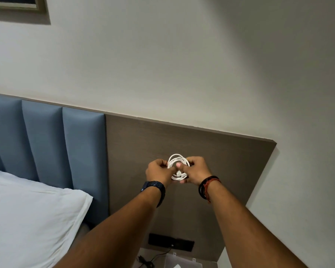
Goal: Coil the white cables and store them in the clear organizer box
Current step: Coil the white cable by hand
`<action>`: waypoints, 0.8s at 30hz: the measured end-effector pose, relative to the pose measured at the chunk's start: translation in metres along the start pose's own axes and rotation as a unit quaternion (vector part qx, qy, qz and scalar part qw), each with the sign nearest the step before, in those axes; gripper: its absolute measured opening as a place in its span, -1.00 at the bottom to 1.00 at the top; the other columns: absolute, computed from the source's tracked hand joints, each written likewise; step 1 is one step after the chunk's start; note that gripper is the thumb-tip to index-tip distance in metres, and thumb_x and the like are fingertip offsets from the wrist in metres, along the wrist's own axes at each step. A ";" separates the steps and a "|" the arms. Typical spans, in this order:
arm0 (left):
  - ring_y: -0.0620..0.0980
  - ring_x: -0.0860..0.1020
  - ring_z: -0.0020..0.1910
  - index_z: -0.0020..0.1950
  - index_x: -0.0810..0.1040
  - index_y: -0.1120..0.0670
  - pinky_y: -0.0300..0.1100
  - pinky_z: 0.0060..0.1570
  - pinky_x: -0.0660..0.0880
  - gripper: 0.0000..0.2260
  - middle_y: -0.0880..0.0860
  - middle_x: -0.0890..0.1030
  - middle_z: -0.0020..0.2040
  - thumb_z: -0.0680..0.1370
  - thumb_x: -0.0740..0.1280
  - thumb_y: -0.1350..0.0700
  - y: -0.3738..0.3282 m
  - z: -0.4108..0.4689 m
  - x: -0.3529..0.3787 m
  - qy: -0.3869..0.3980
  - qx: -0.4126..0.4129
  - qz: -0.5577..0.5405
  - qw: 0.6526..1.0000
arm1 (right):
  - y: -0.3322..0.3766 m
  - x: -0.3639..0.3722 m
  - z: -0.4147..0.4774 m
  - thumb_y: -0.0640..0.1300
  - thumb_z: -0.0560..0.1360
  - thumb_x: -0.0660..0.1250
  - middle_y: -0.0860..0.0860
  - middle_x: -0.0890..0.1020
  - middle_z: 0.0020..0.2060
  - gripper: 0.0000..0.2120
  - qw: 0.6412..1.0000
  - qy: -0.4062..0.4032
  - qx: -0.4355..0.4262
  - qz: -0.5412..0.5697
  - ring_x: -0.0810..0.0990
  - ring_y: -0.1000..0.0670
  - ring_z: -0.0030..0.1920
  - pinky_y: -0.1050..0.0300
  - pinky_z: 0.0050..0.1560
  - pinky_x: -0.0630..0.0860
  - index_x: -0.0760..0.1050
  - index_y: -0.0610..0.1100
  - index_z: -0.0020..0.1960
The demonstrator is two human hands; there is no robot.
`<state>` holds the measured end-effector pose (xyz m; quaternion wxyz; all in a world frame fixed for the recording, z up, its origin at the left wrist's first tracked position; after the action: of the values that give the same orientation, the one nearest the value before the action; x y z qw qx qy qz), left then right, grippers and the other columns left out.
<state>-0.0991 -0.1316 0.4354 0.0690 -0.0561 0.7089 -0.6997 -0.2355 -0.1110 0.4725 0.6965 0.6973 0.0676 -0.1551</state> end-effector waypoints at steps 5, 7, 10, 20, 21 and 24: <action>-0.01 0.67 -0.28 -0.17 0.64 0.13 -0.10 -0.30 0.63 -0.90 0.07 0.70 -0.28 0.39 0.47 0.11 0.006 -0.002 0.006 0.055 0.037 -0.057 0.996 | -0.010 -0.004 0.006 -0.24 0.46 0.40 -0.15 0.65 -0.25 -0.95 0.999 -0.022 0.013 0.022 0.65 -0.08 -0.34 0.18 -0.47 0.57 0.61 -0.21 -0.16; 0.01 0.68 -0.26 -0.16 0.64 0.13 -0.13 -0.31 0.61 -0.93 0.09 0.70 -0.25 0.41 0.46 0.14 0.009 -0.003 0.009 0.077 0.035 -0.088 0.992 | -0.013 -0.003 0.009 -0.25 0.46 0.39 -0.16 0.66 -0.23 -0.96 0.999 -0.025 0.017 0.018 0.65 -0.09 -0.33 0.16 -0.45 0.59 0.62 -0.21 -0.14; 0.04 0.68 -0.24 -0.18 0.65 0.12 -0.10 -0.29 0.63 -0.92 0.11 0.71 -0.23 0.38 0.49 0.15 0.013 0.001 0.007 0.071 0.030 -0.071 0.995 | -0.022 0.001 0.010 -0.27 0.49 0.36 -0.18 0.64 -0.20 -0.93 0.998 -0.001 0.042 0.050 0.65 -0.09 -0.28 0.14 -0.40 0.63 0.60 -0.28 -0.08; 0.04 0.66 -0.26 -0.22 0.64 0.09 -0.16 -0.31 0.60 -0.95 0.07 0.69 -0.27 0.37 0.47 0.14 0.033 0.015 -0.008 0.008 0.016 0.034 0.999 | -0.031 0.019 0.009 -0.47 0.27 0.48 -0.09 0.66 -0.31 -0.79 0.987 0.105 0.085 0.084 0.70 -0.01 -0.29 0.24 -0.32 0.61 0.55 -0.25 -0.19; 0.03 0.66 -0.25 -0.21 0.65 0.11 -0.15 -0.30 0.60 -0.94 0.07 0.69 -0.27 0.37 0.46 0.15 0.034 0.014 -0.008 0.004 0.016 0.035 0.999 | -0.032 0.018 0.011 -0.47 0.26 0.48 -0.09 0.65 -0.34 -0.78 0.990 0.094 0.083 0.066 0.69 -0.01 -0.32 0.24 -0.34 0.60 0.54 -0.24 -0.23; 0.04 0.67 -0.21 -0.16 0.67 0.12 -0.03 -0.16 0.64 -0.90 0.09 0.70 -0.23 0.36 0.45 0.15 0.037 0.012 -0.004 0.016 0.000 0.013 1.000 | -0.033 0.015 0.015 -0.47 0.24 0.49 -0.09 0.63 -0.38 -0.78 0.993 0.075 0.071 0.049 0.68 0.00 -0.36 0.24 -0.37 0.60 0.52 -0.22 -0.32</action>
<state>-0.0926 -0.1420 0.3979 0.0665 -0.0357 0.7106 -0.6995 -0.2333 -0.1273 0.4364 0.6452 0.7570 0.0744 -0.0722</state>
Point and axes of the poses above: each hand's wrist, its own z-axis towards the middle knuckle, its own x-axis out of the palm, y = z × x, the point moved 8 cm from there along z, towards the middle knuckle
